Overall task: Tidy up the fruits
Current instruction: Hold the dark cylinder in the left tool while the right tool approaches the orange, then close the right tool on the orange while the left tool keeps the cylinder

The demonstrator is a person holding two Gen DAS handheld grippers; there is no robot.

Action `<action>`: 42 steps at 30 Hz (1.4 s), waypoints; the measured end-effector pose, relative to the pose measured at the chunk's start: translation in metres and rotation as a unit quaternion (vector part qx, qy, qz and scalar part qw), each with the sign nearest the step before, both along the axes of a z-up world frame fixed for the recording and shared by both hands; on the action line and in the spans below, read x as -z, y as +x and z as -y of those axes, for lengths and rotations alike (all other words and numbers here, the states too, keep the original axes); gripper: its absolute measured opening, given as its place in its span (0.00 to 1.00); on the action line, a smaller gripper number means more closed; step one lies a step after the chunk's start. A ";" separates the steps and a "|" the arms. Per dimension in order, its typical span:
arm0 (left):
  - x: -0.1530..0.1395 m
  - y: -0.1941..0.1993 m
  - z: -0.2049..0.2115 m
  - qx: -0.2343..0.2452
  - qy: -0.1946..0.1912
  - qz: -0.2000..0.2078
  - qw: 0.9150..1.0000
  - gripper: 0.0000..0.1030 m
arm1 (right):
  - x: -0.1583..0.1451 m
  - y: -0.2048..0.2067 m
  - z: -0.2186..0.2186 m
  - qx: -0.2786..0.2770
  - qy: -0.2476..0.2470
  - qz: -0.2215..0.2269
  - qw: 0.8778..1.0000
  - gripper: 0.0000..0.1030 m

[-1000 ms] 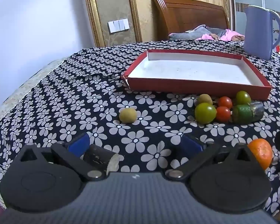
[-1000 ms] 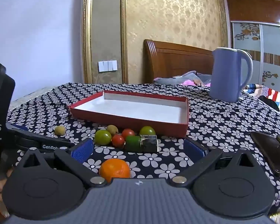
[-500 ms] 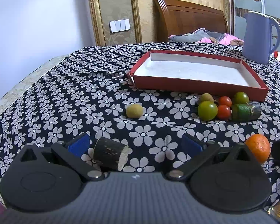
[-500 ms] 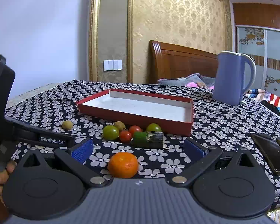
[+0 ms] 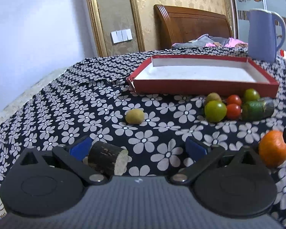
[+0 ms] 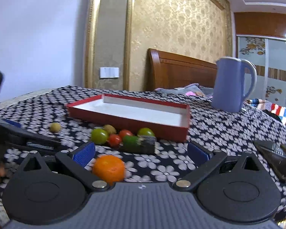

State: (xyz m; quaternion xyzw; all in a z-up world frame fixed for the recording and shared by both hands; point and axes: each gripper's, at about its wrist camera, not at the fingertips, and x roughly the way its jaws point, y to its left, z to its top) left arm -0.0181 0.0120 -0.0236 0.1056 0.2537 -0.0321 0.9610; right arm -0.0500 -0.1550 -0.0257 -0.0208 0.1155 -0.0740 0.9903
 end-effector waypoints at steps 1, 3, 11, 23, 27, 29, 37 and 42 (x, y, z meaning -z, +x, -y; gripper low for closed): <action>0.000 0.000 0.001 0.001 0.007 0.003 1.000 1.00 | 0.005 0.003 0.005 0.001 0.009 -0.004 1.000 1.00; -0.001 -0.003 0.002 0.011 0.005 0.014 1.000 1.00 | 0.009 0.004 0.015 -0.002 0.038 -0.005 0.999 1.00; 0.001 -0.001 -0.003 0.015 -0.008 0.017 1.000 1.00 | 0.014 0.006 0.041 -0.019 0.137 -0.003 0.990 1.00; 0.003 -0.008 0.002 0.028 0.015 0.032 0.999 1.00 | 0.016 0.007 0.040 -0.019 0.141 -0.011 0.990 1.00; 0.003 -0.006 0.001 0.025 0.013 0.030 0.999 1.00 | 0.016 0.007 0.041 -0.021 0.145 -0.011 0.989 1.00; 0.003 -0.006 -0.001 0.024 0.011 0.028 0.999 1.00 | 0.016 0.007 0.041 -0.021 0.145 -0.011 0.989 1.00; 0.003 -0.005 -0.003 0.021 0.004 0.025 0.999 1.00 | 0.016 0.005 0.037 -0.015 0.131 -0.002 0.991 1.00; 0.003 -0.005 -0.003 0.020 0.003 0.025 0.999 1.00 | 0.014 0.001 0.033 -0.016 0.114 0.004 0.993 1.00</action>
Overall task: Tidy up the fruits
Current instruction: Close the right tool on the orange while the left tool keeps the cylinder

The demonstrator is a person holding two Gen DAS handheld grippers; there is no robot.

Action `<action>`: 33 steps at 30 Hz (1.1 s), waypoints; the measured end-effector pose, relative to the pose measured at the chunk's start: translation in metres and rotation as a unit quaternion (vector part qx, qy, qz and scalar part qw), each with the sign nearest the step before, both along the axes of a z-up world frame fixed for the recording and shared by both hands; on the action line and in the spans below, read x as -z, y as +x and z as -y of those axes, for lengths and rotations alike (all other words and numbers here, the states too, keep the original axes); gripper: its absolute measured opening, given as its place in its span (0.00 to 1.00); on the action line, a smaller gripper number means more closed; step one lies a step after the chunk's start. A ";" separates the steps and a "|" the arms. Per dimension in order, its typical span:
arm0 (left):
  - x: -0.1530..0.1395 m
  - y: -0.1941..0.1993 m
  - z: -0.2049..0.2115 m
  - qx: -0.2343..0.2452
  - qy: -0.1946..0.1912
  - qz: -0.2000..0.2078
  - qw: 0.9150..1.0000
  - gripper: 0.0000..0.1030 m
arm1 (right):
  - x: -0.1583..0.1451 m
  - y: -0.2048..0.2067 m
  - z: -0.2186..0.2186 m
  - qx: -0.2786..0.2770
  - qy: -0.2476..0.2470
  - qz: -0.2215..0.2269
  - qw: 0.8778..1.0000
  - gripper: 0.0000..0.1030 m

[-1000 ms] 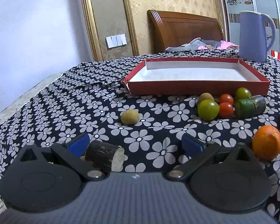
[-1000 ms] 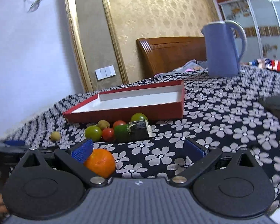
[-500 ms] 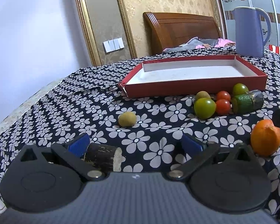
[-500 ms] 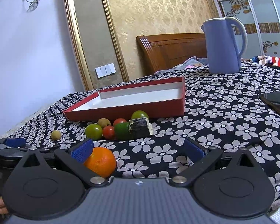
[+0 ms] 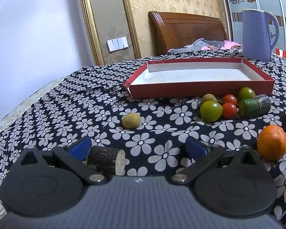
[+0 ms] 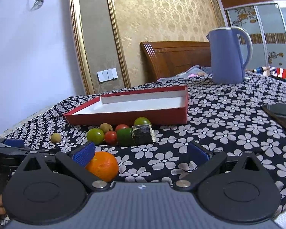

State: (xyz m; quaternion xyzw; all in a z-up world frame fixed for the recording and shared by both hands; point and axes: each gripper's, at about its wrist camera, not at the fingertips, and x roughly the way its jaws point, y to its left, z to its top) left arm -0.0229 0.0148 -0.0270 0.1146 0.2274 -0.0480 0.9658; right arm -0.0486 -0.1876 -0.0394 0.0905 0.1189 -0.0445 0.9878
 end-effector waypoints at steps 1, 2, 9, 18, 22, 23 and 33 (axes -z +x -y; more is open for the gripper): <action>0.000 0.000 0.000 0.000 0.000 -0.001 1.000 1.00 | -0.001 -0.001 -0.002 -0.002 -0.004 0.002 1.000 1.00; 0.000 0.000 0.000 -0.001 0.000 -0.001 1.000 1.00 | -0.001 -0.003 -0.004 -0.006 -0.006 0.003 1.000 1.00; 0.000 0.001 -0.002 -0.002 -0.011 -0.007 1.000 1.00 | -0.007 -0.004 -0.022 -0.054 -0.031 -0.010 0.998 1.00; 0.000 0.001 -0.003 -0.003 -0.016 -0.008 1.000 1.00 | -0.011 0.002 -0.036 -0.064 -0.103 -0.039 0.992 1.00; -0.001 -0.001 -0.006 0.000 -0.025 -0.009 1.000 1.00 | -0.012 0.012 -0.040 -0.082 -0.104 -0.060 0.989 0.98; -0.002 -0.001 -0.007 -0.002 -0.030 -0.013 0.999 1.00 | -0.012 0.014 -0.041 -0.084 -0.108 -0.064 0.989 0.90; -0.035 0.003 -0.068 -0.043 -0.101 -0.009 0.994 1.00 | -0.004 0.030 -0.042 -0.111 -0.096 -0.100 0.984 0.41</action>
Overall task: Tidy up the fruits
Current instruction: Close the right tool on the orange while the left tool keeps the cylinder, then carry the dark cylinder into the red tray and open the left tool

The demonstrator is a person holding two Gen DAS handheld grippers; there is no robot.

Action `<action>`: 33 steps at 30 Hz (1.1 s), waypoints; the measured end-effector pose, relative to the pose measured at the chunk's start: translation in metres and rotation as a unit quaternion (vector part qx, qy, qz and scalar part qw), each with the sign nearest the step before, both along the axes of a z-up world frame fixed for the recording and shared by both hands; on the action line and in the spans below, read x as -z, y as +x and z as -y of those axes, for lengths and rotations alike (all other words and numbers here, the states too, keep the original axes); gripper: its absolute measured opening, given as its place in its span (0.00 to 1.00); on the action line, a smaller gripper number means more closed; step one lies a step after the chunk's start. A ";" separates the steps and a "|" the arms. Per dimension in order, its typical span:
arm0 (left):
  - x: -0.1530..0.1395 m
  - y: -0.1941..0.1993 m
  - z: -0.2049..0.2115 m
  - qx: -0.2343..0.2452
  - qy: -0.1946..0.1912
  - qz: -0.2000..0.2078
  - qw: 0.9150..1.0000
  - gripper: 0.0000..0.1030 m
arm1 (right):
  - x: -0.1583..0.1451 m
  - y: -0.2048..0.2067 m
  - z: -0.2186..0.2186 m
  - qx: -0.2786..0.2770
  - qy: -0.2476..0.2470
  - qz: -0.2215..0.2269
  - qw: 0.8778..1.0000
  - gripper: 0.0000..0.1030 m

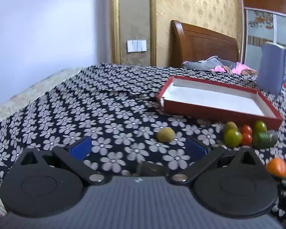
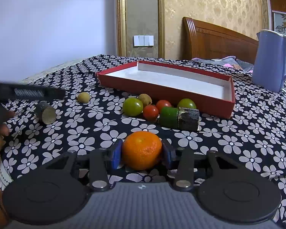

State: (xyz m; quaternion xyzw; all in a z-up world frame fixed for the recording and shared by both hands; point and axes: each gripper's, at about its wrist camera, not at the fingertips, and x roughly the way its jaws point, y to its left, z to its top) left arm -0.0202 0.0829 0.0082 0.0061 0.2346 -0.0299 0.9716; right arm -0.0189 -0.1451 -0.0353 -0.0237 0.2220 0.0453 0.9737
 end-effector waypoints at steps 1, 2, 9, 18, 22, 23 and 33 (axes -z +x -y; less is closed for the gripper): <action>-0.001 0.002 -0.006 0.002 -0.013 -0.007 1.000 1.00 | 0.000 -0.001 0.000 0.001 -0.001 0.001 1.000 0.41; -0.002 0.004 -0.013 0.007 -0.031 -0.014 0.999 1.00 | 0.000 -0.002 0.000 0.002 0.003 0.003 1.000 0.40; -0.006 0.016 -0.017 0.043 -0.042 -0.031 0.998 1.00 | -0.004 -0.011 0.006 0.002 0.024 0.016 1.000 0.40; -0.017 -0.005 -0.004 0.139 0.012 -0.021 0.990 1.00 | -0.004 -0.016 0.014 -0.002 0.040 0.018 0.999 0.40; 0.000 -0.016 0.003 0.155 0.063 -0.017 0.986 0.97 | -0.004 -0.017 0.015 -0.002 0.047 0.019 0.999 0.40; 0.004 -0.016 0.006 0.155 0.075 -0.016 0.985 0.94 | -0.004 -0.017 0.014 -0.002 0.047 0.019 0.999 0.40; 0.023 -0.010 0.012 0.139 0.103 -0.038 0.984 0.29 | -0.004 -0.017 0.011 -0.003 0.046 0.019 0.999 0.40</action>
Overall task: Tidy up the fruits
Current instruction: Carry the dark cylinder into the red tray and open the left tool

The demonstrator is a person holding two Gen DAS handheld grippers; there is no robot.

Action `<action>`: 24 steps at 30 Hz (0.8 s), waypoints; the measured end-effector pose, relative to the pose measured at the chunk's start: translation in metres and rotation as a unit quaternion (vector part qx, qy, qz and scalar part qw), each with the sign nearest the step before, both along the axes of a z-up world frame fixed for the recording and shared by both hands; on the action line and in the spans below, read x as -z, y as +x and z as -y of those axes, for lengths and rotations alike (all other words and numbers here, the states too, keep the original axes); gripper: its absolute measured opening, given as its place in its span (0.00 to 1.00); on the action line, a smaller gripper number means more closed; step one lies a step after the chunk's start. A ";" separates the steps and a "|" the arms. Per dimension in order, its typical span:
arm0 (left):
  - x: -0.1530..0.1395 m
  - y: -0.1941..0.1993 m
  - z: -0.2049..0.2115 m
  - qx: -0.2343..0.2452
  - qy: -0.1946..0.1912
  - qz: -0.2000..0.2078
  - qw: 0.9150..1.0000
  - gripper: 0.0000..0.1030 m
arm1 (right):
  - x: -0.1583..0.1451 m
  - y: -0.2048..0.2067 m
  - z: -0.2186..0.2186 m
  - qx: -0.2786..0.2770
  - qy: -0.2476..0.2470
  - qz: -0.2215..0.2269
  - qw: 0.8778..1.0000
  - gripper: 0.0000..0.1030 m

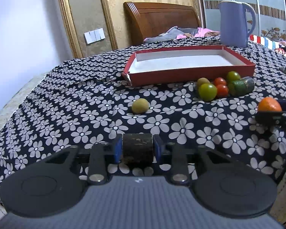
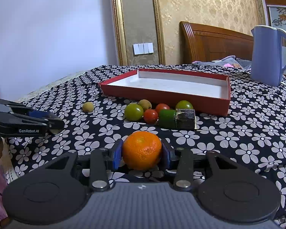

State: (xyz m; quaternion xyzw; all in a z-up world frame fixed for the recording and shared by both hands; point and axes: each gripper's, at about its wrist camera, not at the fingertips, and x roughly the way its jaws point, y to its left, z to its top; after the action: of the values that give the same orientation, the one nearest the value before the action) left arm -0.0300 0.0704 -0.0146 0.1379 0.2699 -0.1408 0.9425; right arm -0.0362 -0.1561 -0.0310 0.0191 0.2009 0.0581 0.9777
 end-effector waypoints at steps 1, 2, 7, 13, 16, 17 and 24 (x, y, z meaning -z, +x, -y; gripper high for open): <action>0.000 0.000 -0.001 0.000 -0.003 -0.001 1.000 0.29 | 0.000 0.000 0.000 0.000 0.001 0.000 1.000 0.40; -0.001 -0.001 -0.001 0.000 -0.005 -0.001 1.000 0.29 | 0.000 -0.001 0.001 0.000 0.001 0.000 1.000 0.40; -0.009 -0.007 0.010 0.001 0.008 0.017 1.000 0.29 | -0.002 -0.002 0.001 -0.002 0.003 0.005 1.000 0.40; -0.028 -0.005 0.036 0.008 0.021 0.044 0.999 0.29 | -0.008 -0.007 0.003 -0.002 0.005 0.018 1.000 0.40; -0.039 0.002 0.055 0.011 0.028 0.054 0.998 0.29 | -0.011 -0.011 0.006 0.000 0.006 0.025 1.000 0.40; -0.042 0.005 0.062 0.011 0.031 0.058 0.998 0.29 | -0.012 -0.012 0.007 0.000 0.007 0.027 1.000 0.40; -0.061 0.041 0.107 -0.002 0.042 0.067 0.997 0.30 | -0.015 -0.018 0.017 0.005 0.013 0.037 0.999 0.40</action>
State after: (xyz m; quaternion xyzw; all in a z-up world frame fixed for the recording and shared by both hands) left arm 0.0108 -0.0367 0.0460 0.1862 0.2125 -0.1183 0.9519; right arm -0.0546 -0.1732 -0.0157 0.0309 0.1634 0.0566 0.9844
